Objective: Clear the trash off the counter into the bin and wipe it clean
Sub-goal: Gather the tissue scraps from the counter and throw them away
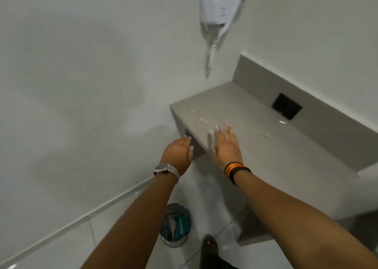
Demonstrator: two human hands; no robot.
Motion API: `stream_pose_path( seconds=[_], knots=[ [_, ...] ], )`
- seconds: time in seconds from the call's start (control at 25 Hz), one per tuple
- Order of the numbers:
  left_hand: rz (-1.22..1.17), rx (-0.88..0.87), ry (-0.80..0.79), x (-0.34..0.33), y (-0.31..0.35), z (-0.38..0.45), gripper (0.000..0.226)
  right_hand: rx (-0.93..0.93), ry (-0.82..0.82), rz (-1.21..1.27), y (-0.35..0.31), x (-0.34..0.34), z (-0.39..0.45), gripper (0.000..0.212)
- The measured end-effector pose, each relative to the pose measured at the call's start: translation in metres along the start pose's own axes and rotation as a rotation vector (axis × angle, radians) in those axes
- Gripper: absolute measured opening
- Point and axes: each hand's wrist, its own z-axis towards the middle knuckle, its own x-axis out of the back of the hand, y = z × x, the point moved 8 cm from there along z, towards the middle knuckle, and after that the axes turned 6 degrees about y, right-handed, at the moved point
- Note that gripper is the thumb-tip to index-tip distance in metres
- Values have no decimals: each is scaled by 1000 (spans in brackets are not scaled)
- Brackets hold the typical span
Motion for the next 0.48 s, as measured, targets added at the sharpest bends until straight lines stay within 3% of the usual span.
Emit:
stream_pose_path(
  seconds=[0.2,0.48],
  knots=[
    [-35,-115,-128,-42,86,69,27,-228,66,-36,126,34,49,51],
    [0,-299,-282,-173,201,188,28,-437,-8,-96,311,17,139,60]
  ],
)
